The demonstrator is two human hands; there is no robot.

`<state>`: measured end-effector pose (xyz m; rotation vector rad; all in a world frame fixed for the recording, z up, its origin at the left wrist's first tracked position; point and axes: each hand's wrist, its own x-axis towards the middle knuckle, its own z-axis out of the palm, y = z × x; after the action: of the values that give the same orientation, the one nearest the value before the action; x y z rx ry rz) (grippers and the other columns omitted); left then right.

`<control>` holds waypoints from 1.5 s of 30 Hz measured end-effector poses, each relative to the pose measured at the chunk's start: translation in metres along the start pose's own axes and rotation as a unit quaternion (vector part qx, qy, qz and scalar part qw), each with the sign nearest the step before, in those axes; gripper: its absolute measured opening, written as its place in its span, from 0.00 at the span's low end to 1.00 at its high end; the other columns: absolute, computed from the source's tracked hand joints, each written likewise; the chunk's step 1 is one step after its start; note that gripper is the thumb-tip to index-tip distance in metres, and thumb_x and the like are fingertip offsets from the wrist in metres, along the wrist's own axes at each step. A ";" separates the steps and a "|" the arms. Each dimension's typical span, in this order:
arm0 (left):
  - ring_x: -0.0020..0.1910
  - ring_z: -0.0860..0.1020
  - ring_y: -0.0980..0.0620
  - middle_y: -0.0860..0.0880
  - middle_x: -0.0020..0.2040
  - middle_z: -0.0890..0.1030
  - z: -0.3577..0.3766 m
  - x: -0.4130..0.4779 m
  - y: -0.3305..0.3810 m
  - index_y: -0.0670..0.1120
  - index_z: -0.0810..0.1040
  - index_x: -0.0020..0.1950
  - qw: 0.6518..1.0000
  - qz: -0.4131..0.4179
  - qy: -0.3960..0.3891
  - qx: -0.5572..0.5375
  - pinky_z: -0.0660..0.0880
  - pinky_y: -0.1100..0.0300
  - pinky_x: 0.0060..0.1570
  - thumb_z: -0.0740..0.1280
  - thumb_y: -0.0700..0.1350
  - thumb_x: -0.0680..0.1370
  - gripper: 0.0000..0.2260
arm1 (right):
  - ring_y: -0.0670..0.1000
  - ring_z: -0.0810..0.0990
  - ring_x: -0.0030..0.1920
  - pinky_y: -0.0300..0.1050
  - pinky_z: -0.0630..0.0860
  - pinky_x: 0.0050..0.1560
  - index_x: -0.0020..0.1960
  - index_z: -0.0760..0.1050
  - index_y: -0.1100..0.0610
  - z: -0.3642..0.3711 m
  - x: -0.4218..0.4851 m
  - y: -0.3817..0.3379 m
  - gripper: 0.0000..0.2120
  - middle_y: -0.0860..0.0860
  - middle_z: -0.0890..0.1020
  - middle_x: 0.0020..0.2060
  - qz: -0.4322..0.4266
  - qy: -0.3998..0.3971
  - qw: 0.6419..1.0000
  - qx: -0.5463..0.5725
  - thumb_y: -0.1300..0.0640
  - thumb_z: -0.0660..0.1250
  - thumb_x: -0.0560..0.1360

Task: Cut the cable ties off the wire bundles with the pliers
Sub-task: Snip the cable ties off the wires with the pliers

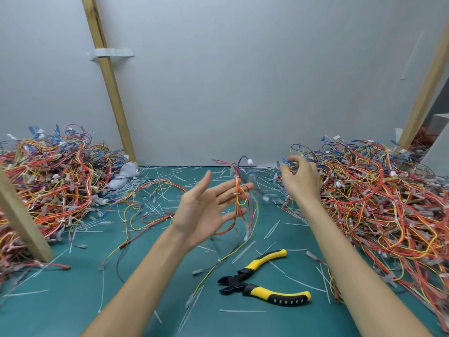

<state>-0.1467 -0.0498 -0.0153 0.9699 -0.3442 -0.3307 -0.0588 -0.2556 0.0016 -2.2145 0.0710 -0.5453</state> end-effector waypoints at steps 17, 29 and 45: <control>0.64 0.75 0.60 0.54 0.65 0.77 0.009 0.008 -0.023 0.50 0.74 0.68 0.896 0.053 0.075 0.434 0.70 0.67 0.63 0.54 0.48 0.84 0.16 | 0.56 0.84 0.51 0.45 0.81 0.51 0.67 0.70 0.60 0.010 -0.014 -0.015 0.16 0.55 0.80 0.61 0.097 -0.372 0.792 0.474 0.68 0.58 0.81; 0.49 0.81 0.50 0.44 0.54 0.83 -0.049 -0.021 -0.025 0.42 0.77 0.61 0.911 -0.174 -0.118 0.355 0.75 0.61 0.52 0.62 0.43 0.82 0.10 | 0.56 0.86 0.44 0.37 0.77 0.30 0.70 0.66 0.56 -0.018 0.007 -0.010 0.24 0.52 0.84 0.55 0.035 -0.359 0.714 0.600 0.71 0.57 0.77; 0.60 0.78 0.50 0.47 0.66 0.78 -0.064 0.003 -0.001 0.43 0.72 0.70 0.991 0.068 0.090 -0.073 0.74 0.54 0.57 0.52 0.60 0.80 0.28 | 0.54 0.82 0.54 0.52 0.79 0.52 0.42 0.73 0.61 -0.044 0.015 -0.001 0.23 0.54 0.77 0.64 -0.029 -0.254 0.820 0.512 0.82 0.48 0.67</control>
<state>-0.1166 -0.0046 -0.0492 0.8206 -0.2165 -0.1403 -0.0633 -0.2905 0.0324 -1.2160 -0.4726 0.0422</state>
